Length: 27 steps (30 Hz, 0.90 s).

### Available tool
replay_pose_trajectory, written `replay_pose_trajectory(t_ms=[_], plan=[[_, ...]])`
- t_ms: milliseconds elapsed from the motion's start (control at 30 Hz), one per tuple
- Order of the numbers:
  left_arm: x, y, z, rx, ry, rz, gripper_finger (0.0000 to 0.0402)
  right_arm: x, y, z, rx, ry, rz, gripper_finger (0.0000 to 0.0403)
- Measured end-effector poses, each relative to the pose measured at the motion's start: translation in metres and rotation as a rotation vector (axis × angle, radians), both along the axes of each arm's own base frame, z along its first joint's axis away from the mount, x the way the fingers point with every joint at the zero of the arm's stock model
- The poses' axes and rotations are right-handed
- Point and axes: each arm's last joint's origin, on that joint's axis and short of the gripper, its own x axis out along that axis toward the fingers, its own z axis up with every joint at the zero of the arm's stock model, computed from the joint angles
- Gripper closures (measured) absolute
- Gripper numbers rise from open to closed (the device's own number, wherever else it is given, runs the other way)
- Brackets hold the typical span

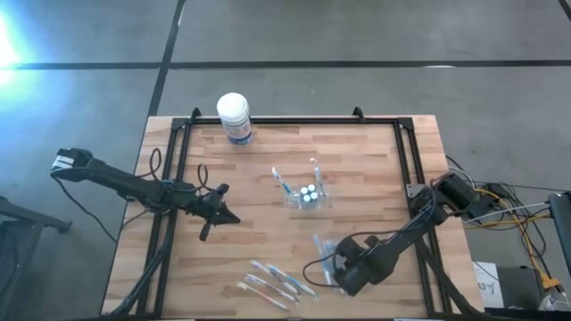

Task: Pick & Place toothbrushing station
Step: Put the blue toothbrush into the transparent organizer

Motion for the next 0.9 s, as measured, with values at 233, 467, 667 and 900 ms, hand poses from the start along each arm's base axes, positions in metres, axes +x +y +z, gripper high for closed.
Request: replay_pose_trajectory(t_ms=[233, 467, 667, 900], plan=[[0.0, 0.0, 0.0, 0.009, -0.003, -0.004, 0.0389, 0.0, -0.003, 0.003, -0.067, -0.025, 0.02, 0.0387], [0.0, 0.0, 0.0, 0.015, -0.005, -0.012, 0.0395, -0.01, -0.016, 0.028, -0.189, -0.098, -0.011, 0.0391], [0.0, 0.0, 0.0, 0.016, -0.003, -0.012, 0.0389, -0.01, -0.026, 0.064, -0.325, -0.354, 0.077, 0.0392], [0.0, 0.0, -0.001, 0.016, 0.0, -0.012, 0.0395, -0.01, -0.042, 0.108, -0.527, -0.684, 0.184, 0.0393]])
